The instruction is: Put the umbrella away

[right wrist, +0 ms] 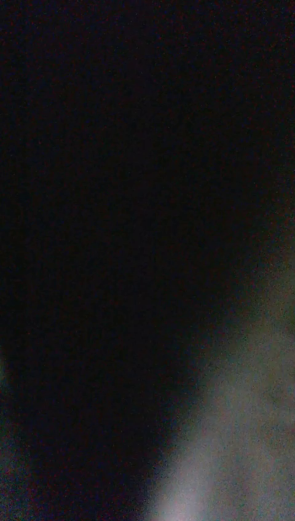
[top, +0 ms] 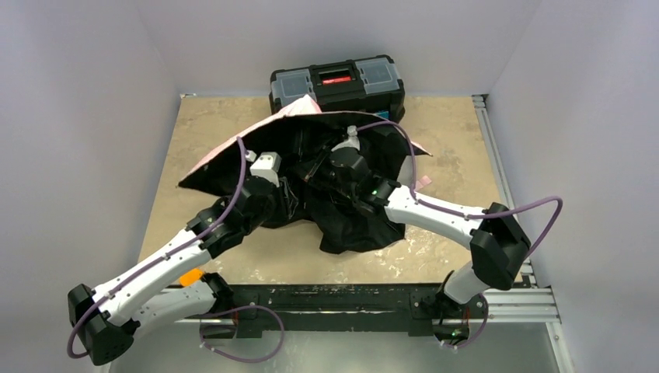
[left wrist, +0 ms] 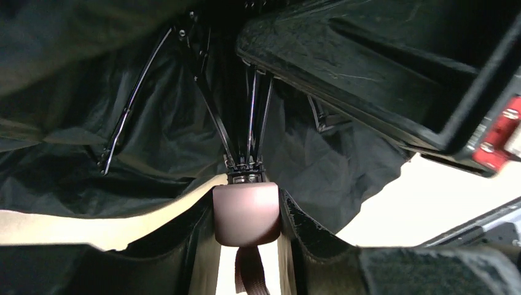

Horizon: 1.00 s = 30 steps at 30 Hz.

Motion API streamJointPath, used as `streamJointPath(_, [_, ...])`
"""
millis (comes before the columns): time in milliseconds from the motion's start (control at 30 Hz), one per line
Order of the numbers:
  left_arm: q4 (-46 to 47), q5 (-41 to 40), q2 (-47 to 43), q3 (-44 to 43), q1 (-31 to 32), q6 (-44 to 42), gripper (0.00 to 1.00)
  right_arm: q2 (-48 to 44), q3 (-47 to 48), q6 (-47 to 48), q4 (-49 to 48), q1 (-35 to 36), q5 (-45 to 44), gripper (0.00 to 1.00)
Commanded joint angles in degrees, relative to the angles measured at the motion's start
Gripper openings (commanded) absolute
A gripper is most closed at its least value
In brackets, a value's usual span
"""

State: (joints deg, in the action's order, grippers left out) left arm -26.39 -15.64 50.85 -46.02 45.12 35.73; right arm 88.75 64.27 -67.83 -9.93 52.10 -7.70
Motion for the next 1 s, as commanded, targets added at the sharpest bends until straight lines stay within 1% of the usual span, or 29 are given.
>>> streamJointPath(0, [6.7, -5.8, 2.1, -2.6, 0.0, -3.1, 0.0, -3.2, 5.9, 2.6, -3.0, 4.4, 3.4, 0.0])
streamJointPath(100, [6.7, -8.1, 2.7, -7.9, -0.1, -6.5, 0.0, -2.0, 11.8, 4.9, 2.4, 6.5, 2.8, 0.0])
streamJointPath(200, [6.0, -9.8, 3.6, -12.7, -0.2, -9.7, 0.0, -1.7, 15.3, 8.7, 4.9, 7.9, 0.8, 0.0])
streamJointPath(267, [5.9, -10.6, 3.8, -13.2, -0.4, -10.8, 0.0, -1.9, 15.3, 10.4, 4.4, 8.1, -0.2, 0.0])
streamJointPath(333, [6.7, -10.6, 3.4, -11.0, -0.5, -10.8, 0.0, -2.2, 14.3, 13.8, 3.1, 8.2, -1.4, 0.0])
streamJointPath(367, [7.2, -10.7, 3.2, -9.2, -0.5, -10.2, 0.02, -2.3, 13.0, 15.6, 1.7, 8.3, -2.6, 0.0])
streamJointPath(400, [7.4, -10.8, 3.1, -6.8, -0.5, -9.2, 0.08, -2.4, 11.4, 17.7, 0.0, 8.4, -3.8, 0.0])
streamJointPath(433, [7.6, -10.1, 3.0, -4.4, -0.5, -8.3, 0.17, -2.1, 9.2, 20.6, -2.8, 8.3, -5.1, 0.0])
streamJointPath(467, [7.8, -9.4, 3.1, -1.8, -0.5, -6.8, 0.28, -1.6, 7.5, 22.9, -4.4, 8.3, -6.8, 0.0])
streamJointPath(500, [7.2, -8.7, 3.1, 1.0, -0.5, -4.6, 0.37, -0.8, 6.0, 24.5, -5.4, 8.4, -7.8, 0.0])
streamJointPath(567, [6.5, -5.7, 1.4, 7.0, -0.4, -0.5, 0.5, 1.2, 2.4, 27.6, -9.0, 8.4, -8.7, 0.0])
streamJointPath(600, [5.9, -4.2, 0.3, 9.7, -0.3, 1.6, 0.55, 2.5, 0.7, 28.0, -10.2, 8.4, -8.7, 0.0])
streamJointPath(700, [1.7, -1.7, -6.7, 15.9, 1.3, 6.7, 0.63, 6.2, -3.4, 27.7, -12.2, 8.4, -10.2, 0.0])
streamJointPath(767, [-3.9, -2.4, -11.3, 16.6, 3.3, 8.3, 0.67, 8.9, -5.2, 26.5, -12.9, 8.3, -10.3, 0.0])
streamJointPath(867, [-13.4, -2.8, -16.0, 13.7, 5.6, 10.0, 0.7, 12.1, -5.2, 25.1, -11.5, 8.4, -11.9, 0.0])
streamJointPath(967, [-22.6, -1.0, -18.3, 8.9, 6.9, 11.6, 0.71, 15.5, -4.6, 24.4, -10.0, 8.4, -11.7, 0.0])
